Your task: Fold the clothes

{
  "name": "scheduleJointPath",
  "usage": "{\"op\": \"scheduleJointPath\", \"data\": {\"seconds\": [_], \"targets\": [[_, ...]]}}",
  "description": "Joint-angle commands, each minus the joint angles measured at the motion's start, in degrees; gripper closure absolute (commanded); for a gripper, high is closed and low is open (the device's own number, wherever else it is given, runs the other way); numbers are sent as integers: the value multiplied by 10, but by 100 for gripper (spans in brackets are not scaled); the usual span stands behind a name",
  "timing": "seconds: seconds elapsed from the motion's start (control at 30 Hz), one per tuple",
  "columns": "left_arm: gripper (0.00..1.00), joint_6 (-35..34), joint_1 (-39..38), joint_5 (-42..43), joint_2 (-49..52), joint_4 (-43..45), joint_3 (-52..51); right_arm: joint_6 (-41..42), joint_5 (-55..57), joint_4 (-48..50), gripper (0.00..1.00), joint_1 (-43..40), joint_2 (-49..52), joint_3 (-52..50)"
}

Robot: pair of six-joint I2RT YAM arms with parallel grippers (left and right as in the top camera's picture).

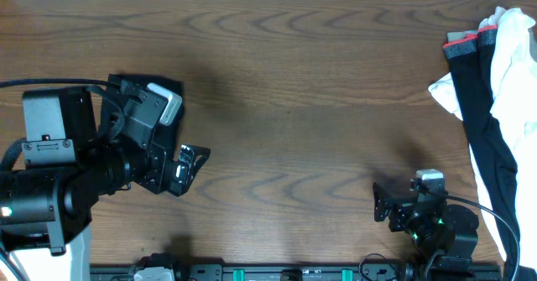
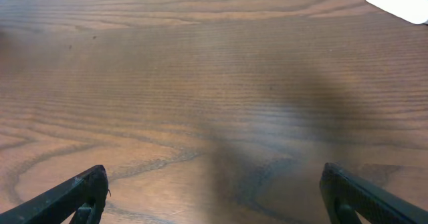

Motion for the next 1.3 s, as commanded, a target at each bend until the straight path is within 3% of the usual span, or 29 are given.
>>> {"op": "scheduleJointPath", "data": {"seconds": [0.0,0.6,0.73,0.83,0.97,1.27], "targets": [[2,7,-3,-3,0,0,6,4,-2,0,1,5,-6,-4],[2,7,-15,-3,-7,0,6,4,-2,0,1,5,-6,-4],[2,12,-20,-53,-35,5,5,4,-2,0,1,5,-6,-4],[2,14,-28,-63,-71,60,-15,4,-2,1,1,5,-6,-4],[2,14,-34,-94,-143,143,-98,4,-2,0,1,5,-6,-4],[2,9,-34,-103,-355,386,-412,4,-2,0,1,5,-6,-4]]}}
